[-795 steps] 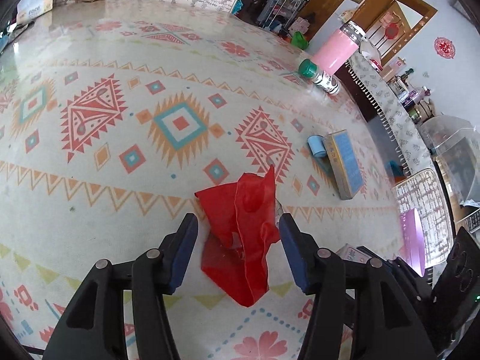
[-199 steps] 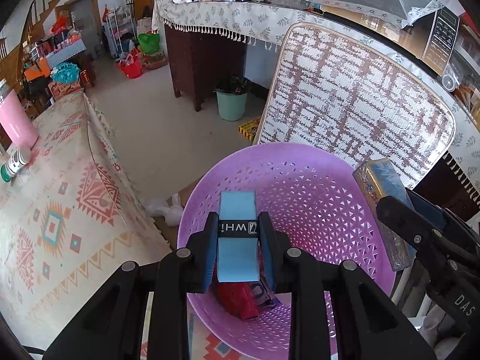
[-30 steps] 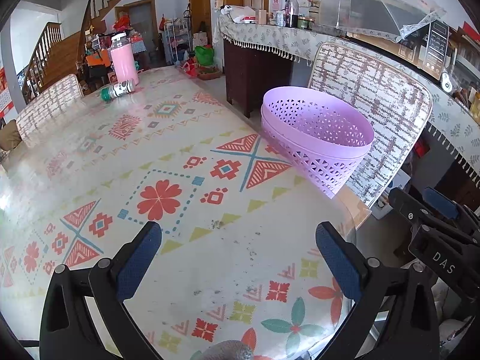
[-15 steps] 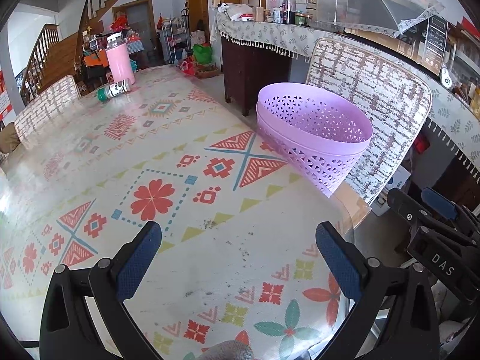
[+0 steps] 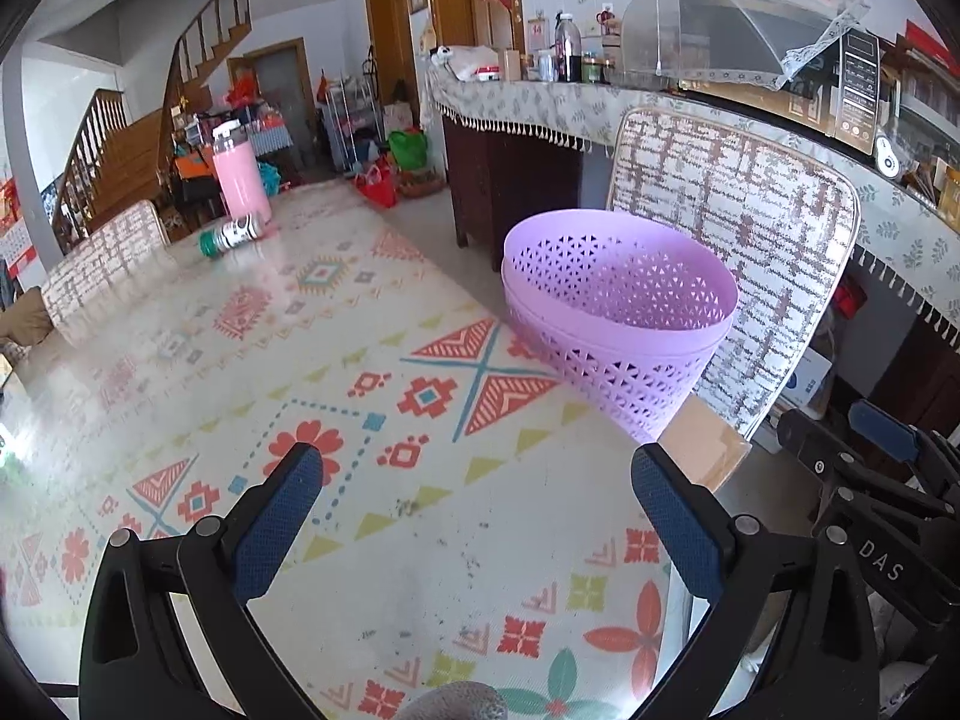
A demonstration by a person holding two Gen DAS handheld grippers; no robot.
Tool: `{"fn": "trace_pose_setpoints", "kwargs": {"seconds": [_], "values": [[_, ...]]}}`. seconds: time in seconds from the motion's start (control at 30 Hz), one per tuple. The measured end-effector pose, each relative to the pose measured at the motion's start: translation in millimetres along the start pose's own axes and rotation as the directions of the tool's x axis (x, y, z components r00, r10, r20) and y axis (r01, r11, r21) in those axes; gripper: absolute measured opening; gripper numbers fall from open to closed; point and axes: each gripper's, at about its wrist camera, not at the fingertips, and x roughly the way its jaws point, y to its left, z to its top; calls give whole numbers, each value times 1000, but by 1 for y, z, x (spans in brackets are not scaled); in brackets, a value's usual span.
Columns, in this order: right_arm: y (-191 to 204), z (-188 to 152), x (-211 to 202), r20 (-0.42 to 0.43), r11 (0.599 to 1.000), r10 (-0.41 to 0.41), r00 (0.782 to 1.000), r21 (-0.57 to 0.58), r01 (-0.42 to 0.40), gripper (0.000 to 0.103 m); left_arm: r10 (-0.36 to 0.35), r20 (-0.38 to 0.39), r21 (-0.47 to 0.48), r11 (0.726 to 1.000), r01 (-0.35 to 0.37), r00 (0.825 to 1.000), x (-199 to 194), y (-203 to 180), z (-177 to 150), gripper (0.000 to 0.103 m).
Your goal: Collect trash
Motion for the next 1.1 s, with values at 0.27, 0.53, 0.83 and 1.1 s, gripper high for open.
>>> {"fn": "trace_pose_setpoints", "kwargs": {"seconds": [0.27, 0.53, 0.83, 1.1], "values": [[-5, 3, -5, 50, 1000, 8, 999, 8, -9, 81, 25, 63, 50, 998, -28, 998, -2, -12, 8, 102], [-15, 7, -6, 78, 1000, -16, 997, 23, 15, 83, -3, 79, 67, 998, -2, 997, -1, -22, 20, 102], [-30, 9, 0, 66, 998, -41, 997, 53, 38, 83, -41, 72, 93, 995, 34, 997, 4, -40, 31, 102], [-31, 12, -6, 63, 997, -55, 997, 60, 51, 83, -58, 73, 78, 996, 52, 996, 1, -38, 35, 102]]}}
